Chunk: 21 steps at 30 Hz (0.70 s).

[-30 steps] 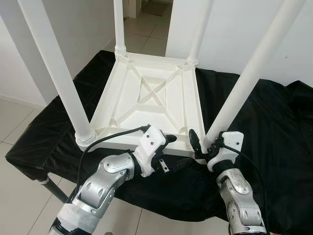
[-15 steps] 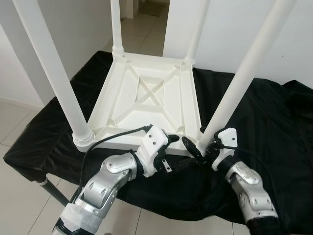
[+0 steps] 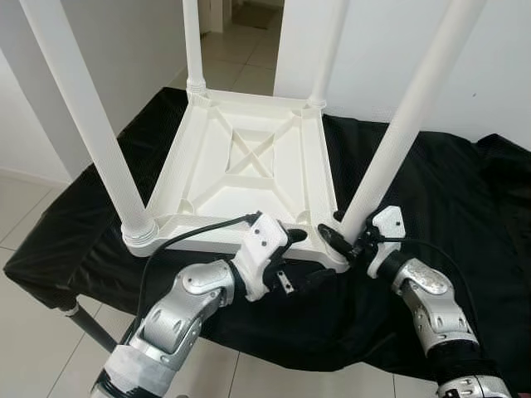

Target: Building children table

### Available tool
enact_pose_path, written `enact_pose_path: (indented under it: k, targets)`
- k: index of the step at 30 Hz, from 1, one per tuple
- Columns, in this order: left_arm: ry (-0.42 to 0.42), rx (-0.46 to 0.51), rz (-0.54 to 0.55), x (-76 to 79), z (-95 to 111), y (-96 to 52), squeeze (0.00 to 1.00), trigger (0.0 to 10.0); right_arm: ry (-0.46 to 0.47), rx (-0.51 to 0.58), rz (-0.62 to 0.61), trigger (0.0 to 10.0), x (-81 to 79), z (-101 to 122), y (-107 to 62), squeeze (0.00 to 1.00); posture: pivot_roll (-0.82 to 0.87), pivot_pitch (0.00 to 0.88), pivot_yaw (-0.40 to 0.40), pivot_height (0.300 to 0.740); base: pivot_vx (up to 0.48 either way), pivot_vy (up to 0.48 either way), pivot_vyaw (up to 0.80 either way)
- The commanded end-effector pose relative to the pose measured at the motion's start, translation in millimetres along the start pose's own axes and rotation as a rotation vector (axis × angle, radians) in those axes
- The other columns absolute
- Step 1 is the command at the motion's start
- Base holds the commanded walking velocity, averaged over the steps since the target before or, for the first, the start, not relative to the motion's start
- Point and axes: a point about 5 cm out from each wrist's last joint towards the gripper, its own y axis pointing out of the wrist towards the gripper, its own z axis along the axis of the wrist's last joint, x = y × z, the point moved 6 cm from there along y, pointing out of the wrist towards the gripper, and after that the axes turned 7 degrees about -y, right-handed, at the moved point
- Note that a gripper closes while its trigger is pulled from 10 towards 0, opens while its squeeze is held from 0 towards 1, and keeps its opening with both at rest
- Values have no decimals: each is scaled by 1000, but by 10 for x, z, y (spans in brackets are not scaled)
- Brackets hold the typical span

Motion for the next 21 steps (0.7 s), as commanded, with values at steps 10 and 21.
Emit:
enact_pose_path:
  k: [10, 21]
  targets:
    - [9, -9, 4, -19, 9, 6, 0, 10000, 68, 19, -124, 10000, -97, 30, -43, 0, -73, 0, -56, 740, 0, 0, 0]
    - [8, -11, 8, -16, -6, -9, 0, 10000, 112, -37, -479, 10000, -57, -21, -108, 0, -63, 0, -70, 740, 0, 0, 0]
